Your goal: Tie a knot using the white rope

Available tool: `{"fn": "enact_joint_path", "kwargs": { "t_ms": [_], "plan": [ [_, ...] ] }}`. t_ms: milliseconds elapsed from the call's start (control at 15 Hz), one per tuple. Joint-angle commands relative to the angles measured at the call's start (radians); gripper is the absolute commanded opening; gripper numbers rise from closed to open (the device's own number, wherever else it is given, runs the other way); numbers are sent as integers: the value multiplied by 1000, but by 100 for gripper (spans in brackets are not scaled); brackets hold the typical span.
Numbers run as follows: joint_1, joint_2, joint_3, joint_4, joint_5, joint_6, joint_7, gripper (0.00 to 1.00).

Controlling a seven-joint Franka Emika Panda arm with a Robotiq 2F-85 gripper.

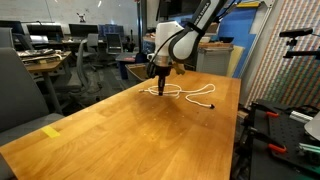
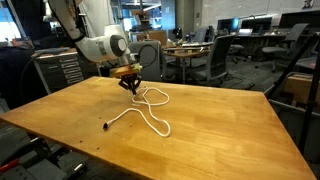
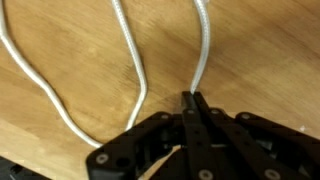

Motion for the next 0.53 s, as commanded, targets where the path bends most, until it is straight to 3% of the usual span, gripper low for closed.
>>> {"fn": "enact_joint_path", "kwargs": {
  "t_ms": [0, 200, 467],
  "plan": [
    [33, -187, -10, -114, -33, -14, -20, 2],
    [84, -319, -88, -161, -144, -16, 46, 2],
    [-9, -375, -90, -188, -83, -63, 18, 2]
  ]
}}
